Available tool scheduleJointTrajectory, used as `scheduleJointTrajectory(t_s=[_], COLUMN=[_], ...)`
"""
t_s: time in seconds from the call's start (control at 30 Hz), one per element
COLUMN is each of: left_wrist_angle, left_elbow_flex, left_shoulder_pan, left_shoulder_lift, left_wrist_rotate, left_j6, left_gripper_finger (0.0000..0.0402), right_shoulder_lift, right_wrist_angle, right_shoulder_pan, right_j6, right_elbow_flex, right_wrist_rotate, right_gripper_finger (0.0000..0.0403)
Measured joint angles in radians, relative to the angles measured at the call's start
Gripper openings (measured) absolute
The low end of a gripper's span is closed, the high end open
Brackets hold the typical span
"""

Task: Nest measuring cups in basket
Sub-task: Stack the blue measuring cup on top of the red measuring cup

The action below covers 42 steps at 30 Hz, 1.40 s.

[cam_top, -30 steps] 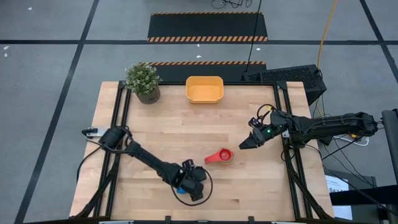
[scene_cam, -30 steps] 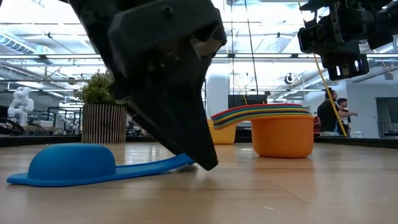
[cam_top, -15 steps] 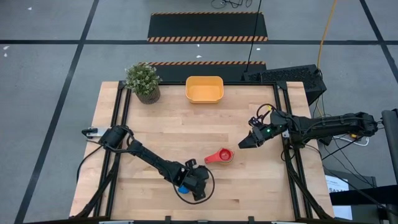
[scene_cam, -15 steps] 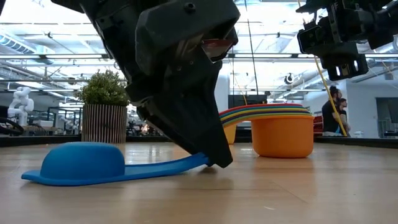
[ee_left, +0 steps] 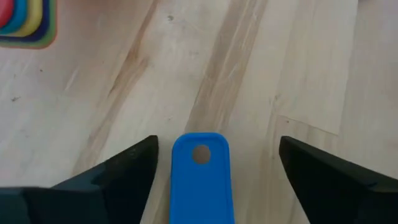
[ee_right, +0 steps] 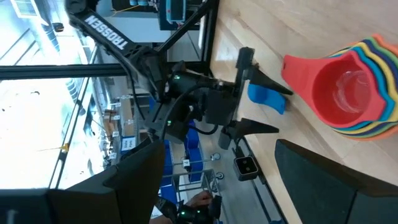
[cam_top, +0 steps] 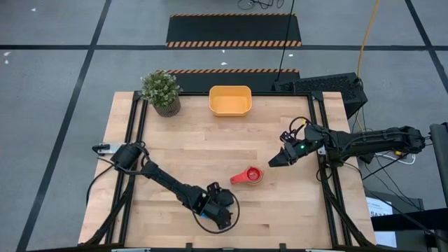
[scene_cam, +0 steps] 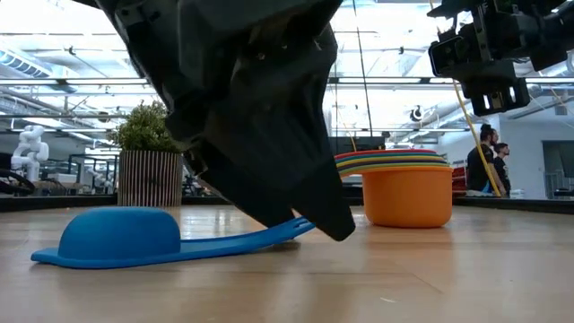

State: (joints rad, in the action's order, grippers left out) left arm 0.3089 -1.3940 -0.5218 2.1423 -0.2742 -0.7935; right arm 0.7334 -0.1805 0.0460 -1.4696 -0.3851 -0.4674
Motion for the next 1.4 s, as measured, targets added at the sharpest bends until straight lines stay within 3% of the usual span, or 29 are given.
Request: scheduleJointTrajectory(t_s=[0.13, 0.43, 0.8, 1.27, 1.4], left_wrist_angle=[-0.006, -0.03, -0.033, -0.104, -0.21], left_elbow_flex=[0.001, 0.003, 0.001, -0.002, -0.003], left_shoulder_pan=[-0.015, -0.006, 0.025, 0.067, 0.098], left_shoulder_lift=[0.009, 0.011, -0.042, -0.31, -0.402], left_wrist_rotate=[-0.033, -0.033, -0.036, -0.102, -0.187], left_j6=[0.021, 0.034, 0.069, 0.201, 0.297], left_gripper_finger=[0.0289, 0.0129, 0.0129, 0.0137, 0.0134], right_shoulder_lift=[0.0, 0.0, 0.0, -0.007, -0.007], right_wrist_angle=[-0.007, -0.022, -0.04, -0.185, -0.31], right_shoulder_pan=[0.0, 0.0, 0.0, 0.0, 0.0], right_j6=[0.0, -0.007, -0.01, -0.048, -0.125], right_elbow_flex=[0.0, 0.0, 0.0, 0.0, 0.0], right_wrist_rotate=[0.0, -0.004, -0.004, -0.004, 0.085], right_gripper_finger=[0.0297, 0.0297, 0.0297, 0.0297, 0.0297])
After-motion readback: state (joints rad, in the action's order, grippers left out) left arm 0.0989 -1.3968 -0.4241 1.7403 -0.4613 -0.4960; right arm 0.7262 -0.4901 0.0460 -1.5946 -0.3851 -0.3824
